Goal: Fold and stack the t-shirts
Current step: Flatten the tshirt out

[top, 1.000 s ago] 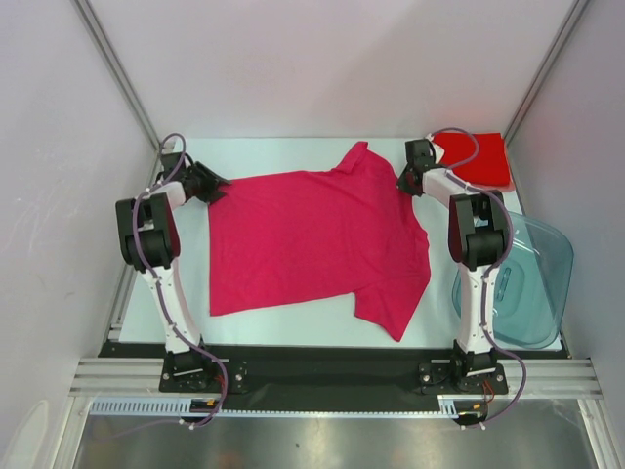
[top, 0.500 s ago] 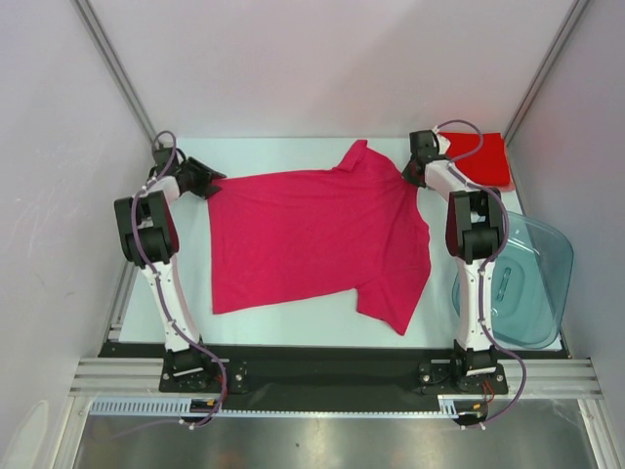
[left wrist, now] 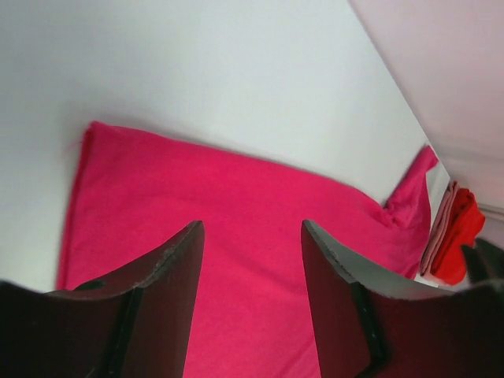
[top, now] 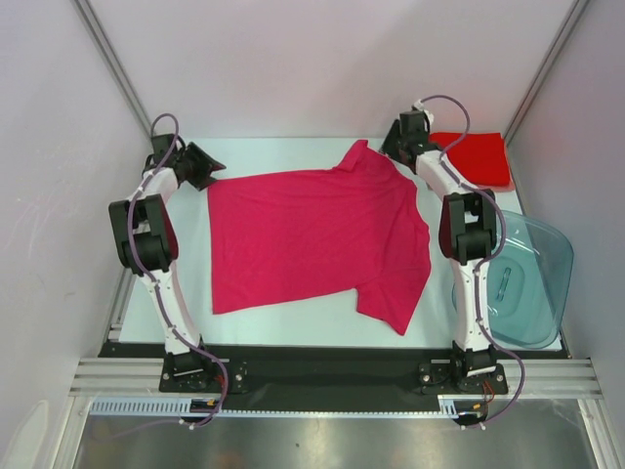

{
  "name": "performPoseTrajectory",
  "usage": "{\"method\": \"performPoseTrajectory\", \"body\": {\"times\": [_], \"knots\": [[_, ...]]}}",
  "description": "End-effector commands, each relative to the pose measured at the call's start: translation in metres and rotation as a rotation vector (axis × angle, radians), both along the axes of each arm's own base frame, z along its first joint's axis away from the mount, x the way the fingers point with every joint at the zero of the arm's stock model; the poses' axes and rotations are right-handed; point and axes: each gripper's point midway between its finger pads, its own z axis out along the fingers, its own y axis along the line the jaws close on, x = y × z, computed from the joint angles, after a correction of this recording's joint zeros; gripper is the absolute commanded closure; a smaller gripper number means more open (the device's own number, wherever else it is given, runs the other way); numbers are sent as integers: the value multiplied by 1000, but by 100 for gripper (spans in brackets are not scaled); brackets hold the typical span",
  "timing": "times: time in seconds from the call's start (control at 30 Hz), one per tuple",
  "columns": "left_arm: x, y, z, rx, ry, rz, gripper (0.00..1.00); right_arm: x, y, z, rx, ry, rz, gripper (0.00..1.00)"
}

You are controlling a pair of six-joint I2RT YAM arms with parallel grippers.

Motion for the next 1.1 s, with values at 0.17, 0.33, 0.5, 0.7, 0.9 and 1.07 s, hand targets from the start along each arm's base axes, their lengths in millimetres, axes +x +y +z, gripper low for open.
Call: {"method": "performPoseTrajectory", "body": {"times": [0.17, 0.33, 0.5, 0.7, 0.9, 1.07], "knots": [[6, -14, 56, 119, -175, -107, 43, 63, 73, 65, 257, -298, 163, 39], [9, -18, 60, 131, -234, -137, 46, 81, 74, 34, 281, -305, 132, 41], [7, -3, 51, 246, -193, -136, 45, 79, 58, 29, 220, -290, 135, 43], [1, 27, 30, 403, -69, -93, 45, 79, 37, 26, 121, -287, 160, 50], [7, 38, 9, 474, -8, -142, 45, 77, 22, 17, 47, -266, 228, 59], [11, 42, -3, 484, 37, -160, 46, 74, 13, 8, -25, -240, 290, 55]]}}
